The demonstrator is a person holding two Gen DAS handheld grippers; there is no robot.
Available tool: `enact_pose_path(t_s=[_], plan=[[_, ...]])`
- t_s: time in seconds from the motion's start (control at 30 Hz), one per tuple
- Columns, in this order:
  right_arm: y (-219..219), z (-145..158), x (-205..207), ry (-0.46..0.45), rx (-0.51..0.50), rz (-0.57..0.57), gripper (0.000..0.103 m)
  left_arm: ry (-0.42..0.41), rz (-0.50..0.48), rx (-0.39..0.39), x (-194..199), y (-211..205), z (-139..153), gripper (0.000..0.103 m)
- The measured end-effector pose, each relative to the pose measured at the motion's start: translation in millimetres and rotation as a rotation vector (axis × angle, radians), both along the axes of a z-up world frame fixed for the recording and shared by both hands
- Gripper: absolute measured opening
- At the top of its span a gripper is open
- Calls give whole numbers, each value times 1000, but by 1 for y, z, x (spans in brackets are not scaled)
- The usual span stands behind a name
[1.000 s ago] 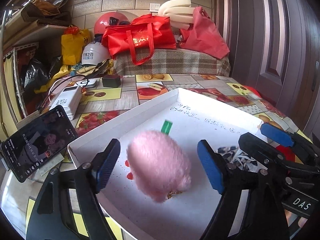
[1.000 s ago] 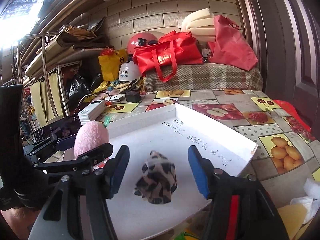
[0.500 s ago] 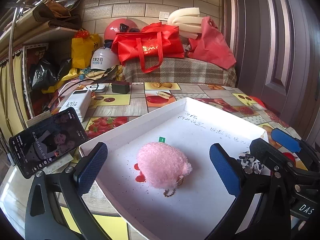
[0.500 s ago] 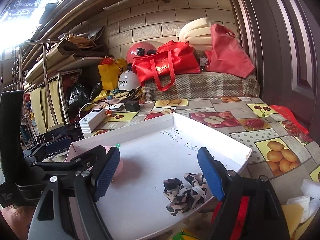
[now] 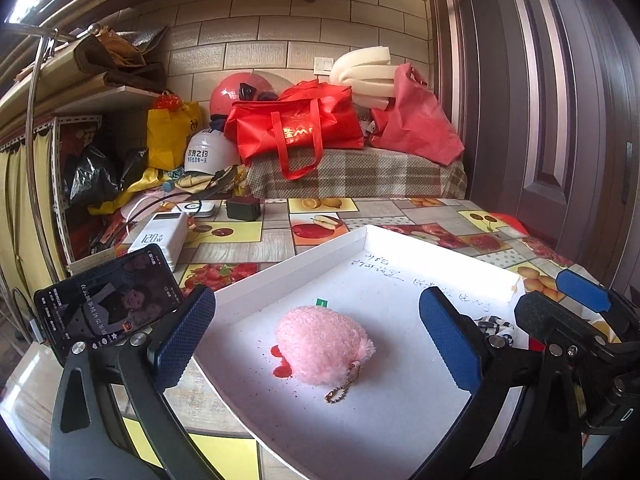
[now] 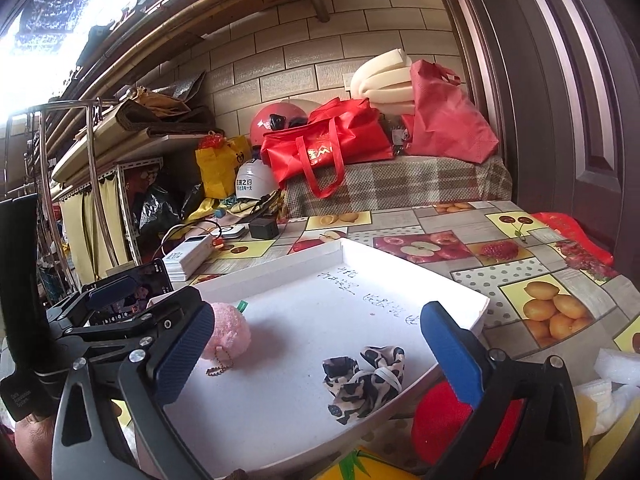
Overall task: Organize soft objects
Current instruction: 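Move the left gripper to the braided hair ties and grasp them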
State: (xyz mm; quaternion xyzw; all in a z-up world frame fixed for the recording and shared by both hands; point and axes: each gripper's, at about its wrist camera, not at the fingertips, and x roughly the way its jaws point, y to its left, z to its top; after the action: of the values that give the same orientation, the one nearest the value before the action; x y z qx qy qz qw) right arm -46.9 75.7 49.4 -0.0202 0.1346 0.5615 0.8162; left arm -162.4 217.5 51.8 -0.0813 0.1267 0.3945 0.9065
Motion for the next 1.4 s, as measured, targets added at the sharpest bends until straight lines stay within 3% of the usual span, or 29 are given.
enact_pose_path(t_s=[0.1,0.23,0.3,0.43,0.6,0.77,0.83,1.07,1.2,1.3,1.4], plan=[[-18,4,-3,-4,82,13,103,-10,-25,47,-4,-12,2,103],[-57,13,-10,-55,268,35,103,-18,-59,42,-10,-22,3,103],[-72,15,-15,-93,299,50,103,-30,-47,47,-14,-28,4,103],[-83,18,-12,-78,207,13,103,-97,-44,-2,-27,-34,5,103],[-110,16,17,-14,152,-63,103,-98,-63,-78,-30,-36,1,103],[-140,13,43,-74,44,-197,103,-94,-91,-110,-38,-40,-1,103],[-154,10,53,-74,23,-242,103,-75,-158,-116,-39,-45,-1,103],[-182,2,90,106,60,-315,103,71,-559,-102,-30,-107,0,103],[-178,1,89,106,39,-311,103,195,-629,-60,-17,-137,-1,103],[-176,2,85,80,24,-304,103,257,-681,-123,-15,-141,-7,103],[-172,2,84,73,7,-293,103,239,-785,-219,-26,-142,-10,103]])
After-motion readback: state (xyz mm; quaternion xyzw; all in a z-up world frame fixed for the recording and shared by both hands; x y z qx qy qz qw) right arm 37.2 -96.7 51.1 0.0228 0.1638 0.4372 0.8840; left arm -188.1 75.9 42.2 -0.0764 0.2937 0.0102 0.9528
